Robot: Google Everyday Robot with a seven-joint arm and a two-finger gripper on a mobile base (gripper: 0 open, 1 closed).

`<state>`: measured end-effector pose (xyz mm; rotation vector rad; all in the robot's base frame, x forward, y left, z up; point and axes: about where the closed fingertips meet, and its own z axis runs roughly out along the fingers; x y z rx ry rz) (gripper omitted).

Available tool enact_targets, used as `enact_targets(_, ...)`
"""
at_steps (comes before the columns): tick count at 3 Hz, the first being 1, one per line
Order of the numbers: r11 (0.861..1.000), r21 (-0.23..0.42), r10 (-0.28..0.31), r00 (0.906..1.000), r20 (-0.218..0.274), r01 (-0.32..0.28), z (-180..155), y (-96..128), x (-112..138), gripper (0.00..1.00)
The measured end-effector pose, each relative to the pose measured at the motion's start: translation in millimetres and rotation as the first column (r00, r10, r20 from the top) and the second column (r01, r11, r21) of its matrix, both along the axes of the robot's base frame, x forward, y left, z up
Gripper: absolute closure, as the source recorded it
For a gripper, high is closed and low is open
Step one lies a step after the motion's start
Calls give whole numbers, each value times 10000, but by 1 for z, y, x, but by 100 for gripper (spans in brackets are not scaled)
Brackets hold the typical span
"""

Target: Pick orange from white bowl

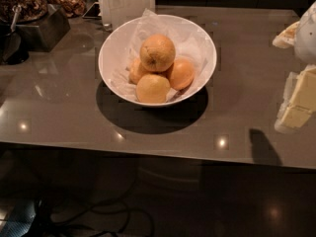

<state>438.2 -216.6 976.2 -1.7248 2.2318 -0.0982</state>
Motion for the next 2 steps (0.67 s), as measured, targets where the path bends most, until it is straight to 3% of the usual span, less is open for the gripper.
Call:
enact_targets(1, 10000, 11, 7, 10000, 23, -7, 1, 0, 1, 0)
enact_targets(2, 9976, 648, 235, 9995, 225, -249, 3, 8, 23, 0)
